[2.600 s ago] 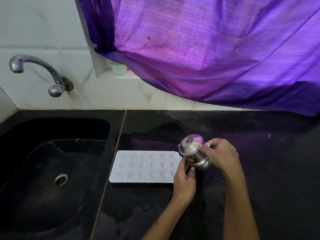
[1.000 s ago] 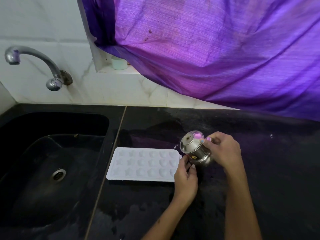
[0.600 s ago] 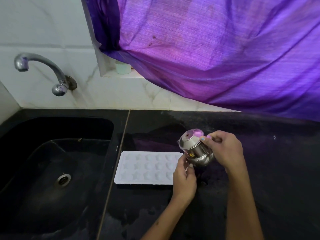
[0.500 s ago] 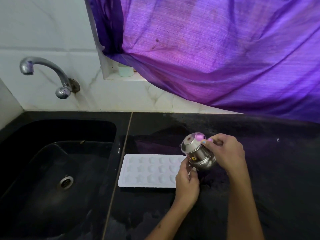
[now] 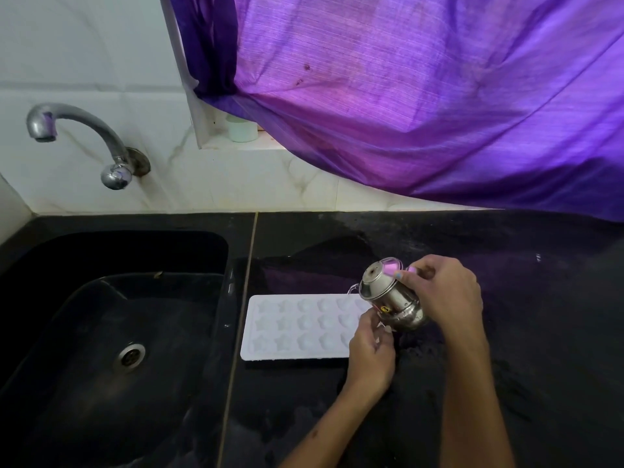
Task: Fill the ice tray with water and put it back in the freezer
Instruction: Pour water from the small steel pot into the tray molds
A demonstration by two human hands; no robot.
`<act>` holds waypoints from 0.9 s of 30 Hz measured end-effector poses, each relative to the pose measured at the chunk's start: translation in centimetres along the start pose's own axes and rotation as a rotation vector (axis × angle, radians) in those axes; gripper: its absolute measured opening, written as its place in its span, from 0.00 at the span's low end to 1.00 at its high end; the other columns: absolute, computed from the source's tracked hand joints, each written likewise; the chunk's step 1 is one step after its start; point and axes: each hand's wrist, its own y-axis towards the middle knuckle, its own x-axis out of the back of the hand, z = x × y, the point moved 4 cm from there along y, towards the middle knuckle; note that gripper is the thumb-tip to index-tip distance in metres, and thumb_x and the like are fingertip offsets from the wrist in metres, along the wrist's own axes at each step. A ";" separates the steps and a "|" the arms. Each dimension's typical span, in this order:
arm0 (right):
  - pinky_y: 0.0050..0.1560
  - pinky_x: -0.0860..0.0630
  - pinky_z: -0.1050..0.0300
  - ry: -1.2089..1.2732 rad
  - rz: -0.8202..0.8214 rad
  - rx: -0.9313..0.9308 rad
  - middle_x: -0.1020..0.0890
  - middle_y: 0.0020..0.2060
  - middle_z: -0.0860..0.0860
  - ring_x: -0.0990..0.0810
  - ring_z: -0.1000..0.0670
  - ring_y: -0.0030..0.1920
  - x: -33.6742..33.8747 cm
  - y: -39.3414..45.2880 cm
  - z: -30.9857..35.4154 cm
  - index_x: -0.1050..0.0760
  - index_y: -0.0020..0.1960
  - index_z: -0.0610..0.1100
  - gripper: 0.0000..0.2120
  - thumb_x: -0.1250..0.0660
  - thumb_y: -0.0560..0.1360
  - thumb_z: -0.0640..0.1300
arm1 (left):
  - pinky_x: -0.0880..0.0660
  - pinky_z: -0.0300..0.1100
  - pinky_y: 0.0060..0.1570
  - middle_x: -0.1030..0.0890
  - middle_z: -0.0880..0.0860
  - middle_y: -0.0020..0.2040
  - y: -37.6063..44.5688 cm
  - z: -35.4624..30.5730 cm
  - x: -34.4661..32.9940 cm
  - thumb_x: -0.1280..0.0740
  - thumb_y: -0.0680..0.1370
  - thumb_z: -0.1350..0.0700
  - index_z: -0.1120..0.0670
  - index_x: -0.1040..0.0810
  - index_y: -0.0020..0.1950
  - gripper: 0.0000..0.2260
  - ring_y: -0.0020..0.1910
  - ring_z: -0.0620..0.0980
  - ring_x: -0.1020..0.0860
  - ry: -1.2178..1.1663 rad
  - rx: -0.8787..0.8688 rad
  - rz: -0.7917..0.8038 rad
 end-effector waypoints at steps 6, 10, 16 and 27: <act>0.39 0.31 0.56 -0.003 -0.011 -0.024 0.18 0.40 0.51 0.22 0.47 0.43 0.0 -0.3 0.0 0.22 0.41 0.51 0.10 0.26 0.69 0.56 | 0.30 0.26 0.45 0.22 0.37 0.41 0.1 0.1 0.1 0.42 0.79 0.63 0.45 0.29 0.58 0.14 0.39 0.32 0.24 -0.001 0.023 0.020; 0.38 0.32 0.56 -0.003 -0.011 -0.028 0.18 0.39 0.51 0.22 0.47 0.43 -0.1 -0.5 0.1 0.22 0.41 0.51 0.10 0.26 0.69 0.56 | 0.30 0.22 0.44 0.22 0.36 0.43 0.1 0.1 0.3 0.42 0.79 0.63 0.45 0.28 0.58 0.14 0.41 0.28 0.24 0.008 0.029 0.030; 0.38 0.32 0.56 0.002 0.018 -0.030 0.20 0.36 0.52 0.23 0.48 0.41 0.1 -0.6 0.0 0.24 0.37 0.51 0.10 0.27 0.70 0.54 | 0.30 0.24 0.43 0.22 0.39 0.42 0.0 0.0 0.6 0.42 0.79 0.62 0.47 0.28 0.62 0.15 0.40 0.31 0.24 -0.002 0.029 0.022; 0.42 0.26 0.52 0.097 0.050 0.025 0.19 0.33 0.55 0.21 0.51 0.40 0.5 -0.8 0.6 0.25 0.34 0.51 0.11 0.29 0.71 0.52 | 0.30 0.26 0.51 0.21 0.43 0.57 0.3 -0.9 2.0 0.43 0.80 0.63 0.49 0.28 0.65 0.16 0.53 0.32 0.24 -0.046 -0.018 -0.057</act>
